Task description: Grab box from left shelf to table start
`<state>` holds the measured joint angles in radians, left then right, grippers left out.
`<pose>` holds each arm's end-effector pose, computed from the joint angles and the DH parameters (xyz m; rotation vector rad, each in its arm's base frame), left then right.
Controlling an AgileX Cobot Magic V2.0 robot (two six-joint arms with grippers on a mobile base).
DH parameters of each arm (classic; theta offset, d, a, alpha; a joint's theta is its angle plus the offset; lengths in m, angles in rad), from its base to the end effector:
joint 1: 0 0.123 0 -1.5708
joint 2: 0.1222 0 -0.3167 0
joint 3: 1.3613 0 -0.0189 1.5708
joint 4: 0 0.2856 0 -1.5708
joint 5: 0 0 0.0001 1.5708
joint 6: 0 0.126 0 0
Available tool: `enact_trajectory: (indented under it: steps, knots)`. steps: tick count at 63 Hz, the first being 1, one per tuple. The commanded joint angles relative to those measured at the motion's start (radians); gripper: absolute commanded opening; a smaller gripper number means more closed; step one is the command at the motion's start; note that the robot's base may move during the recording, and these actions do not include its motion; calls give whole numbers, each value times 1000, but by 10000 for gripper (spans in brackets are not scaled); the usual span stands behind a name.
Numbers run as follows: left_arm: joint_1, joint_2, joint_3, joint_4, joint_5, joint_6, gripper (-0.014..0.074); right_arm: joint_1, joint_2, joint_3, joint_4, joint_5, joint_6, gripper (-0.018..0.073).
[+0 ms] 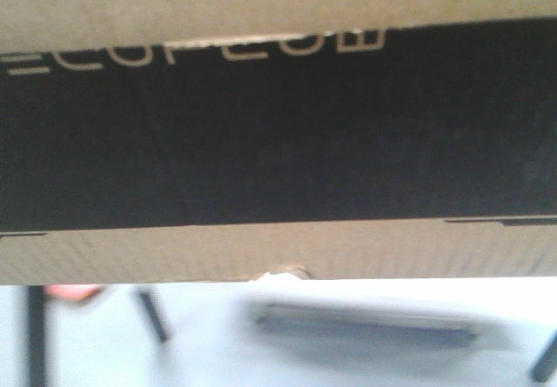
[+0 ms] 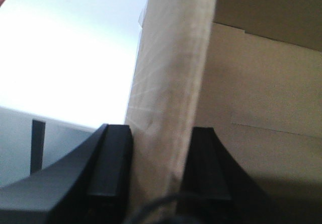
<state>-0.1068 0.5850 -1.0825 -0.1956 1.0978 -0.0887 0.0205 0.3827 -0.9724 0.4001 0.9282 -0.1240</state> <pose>0.0926 -0.0319 0.4420 0.0321 2.0866 -0.3547 0.0498 0.0403 0.4446 -0.1369 1.7824 0.3863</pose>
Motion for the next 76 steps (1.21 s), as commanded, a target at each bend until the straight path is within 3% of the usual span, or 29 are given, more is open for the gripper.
enact_trajectory:
  steps: [1,76]
  knots:
    - [-22,-8,-41,-313,-75,73,-12,6,19,-29,157,-127,-6,56]
    - [-22,-8,-41,-313,-75,73,-12,6,19,-29,157,-127,-6,56]
